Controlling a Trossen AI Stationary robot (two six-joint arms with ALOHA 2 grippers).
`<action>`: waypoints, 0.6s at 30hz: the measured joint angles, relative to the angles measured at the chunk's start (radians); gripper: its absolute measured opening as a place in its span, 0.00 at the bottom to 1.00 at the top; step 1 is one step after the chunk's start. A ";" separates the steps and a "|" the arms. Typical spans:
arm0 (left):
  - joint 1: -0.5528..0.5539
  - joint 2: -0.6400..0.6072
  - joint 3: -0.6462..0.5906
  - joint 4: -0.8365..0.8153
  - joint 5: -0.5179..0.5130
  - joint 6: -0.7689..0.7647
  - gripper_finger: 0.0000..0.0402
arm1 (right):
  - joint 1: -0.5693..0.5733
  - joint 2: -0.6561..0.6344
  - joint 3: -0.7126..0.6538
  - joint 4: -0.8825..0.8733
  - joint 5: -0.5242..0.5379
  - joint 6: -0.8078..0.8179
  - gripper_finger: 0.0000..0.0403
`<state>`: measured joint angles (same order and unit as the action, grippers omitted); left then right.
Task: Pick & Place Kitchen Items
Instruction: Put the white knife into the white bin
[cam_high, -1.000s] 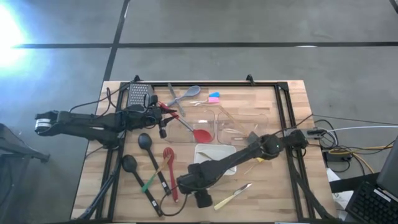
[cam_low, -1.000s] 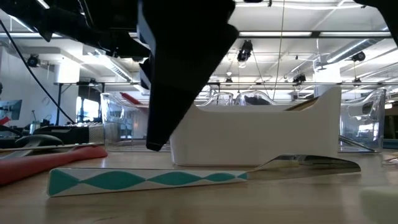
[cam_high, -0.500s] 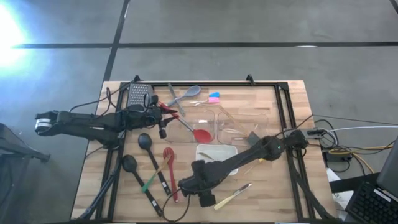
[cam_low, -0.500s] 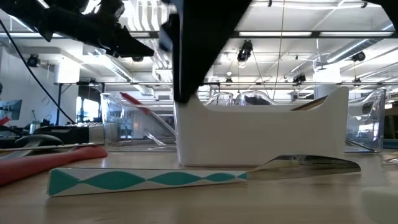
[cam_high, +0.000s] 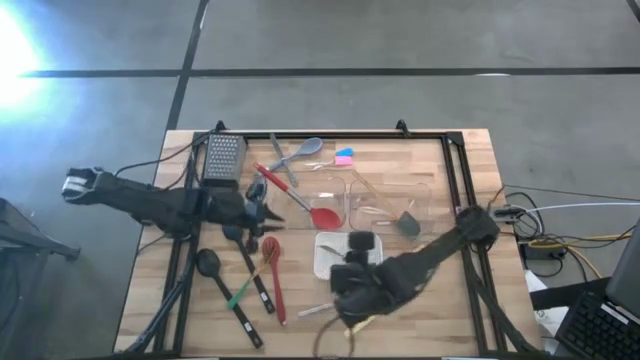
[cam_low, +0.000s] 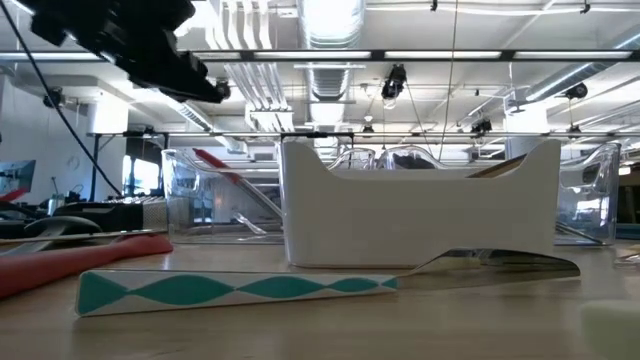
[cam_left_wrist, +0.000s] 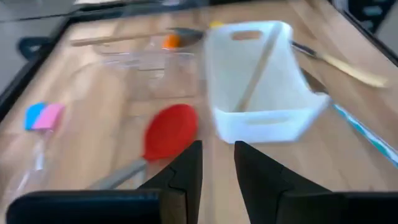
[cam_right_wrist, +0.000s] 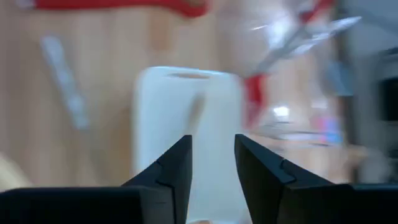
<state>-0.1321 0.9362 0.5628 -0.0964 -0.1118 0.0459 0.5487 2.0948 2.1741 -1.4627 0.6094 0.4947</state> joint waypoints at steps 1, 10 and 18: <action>-0.046 0.014 0.016 -0.006 -0.031 -0.002 0.25 | 0.005 -0.026 -0.025 -0.001 0.041 0.022 0.26; -0.345 0.207 0.200 -0.029 -0.142 -0.046 0.25 | 0.003 -0.284 -0.328 0.005 0.101 0.245 0.17; -0.358 0.442 0.360 -0.092 -0.140 -0.206 0.25 | 0.003 -0.441 -0.531 0.016 0.100 0.324 0.13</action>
<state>-0.4904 1.3778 0.9232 -0.1881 -0.2518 -0.1603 0.5514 1.6538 1.6430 -1.4470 0.7097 0.8185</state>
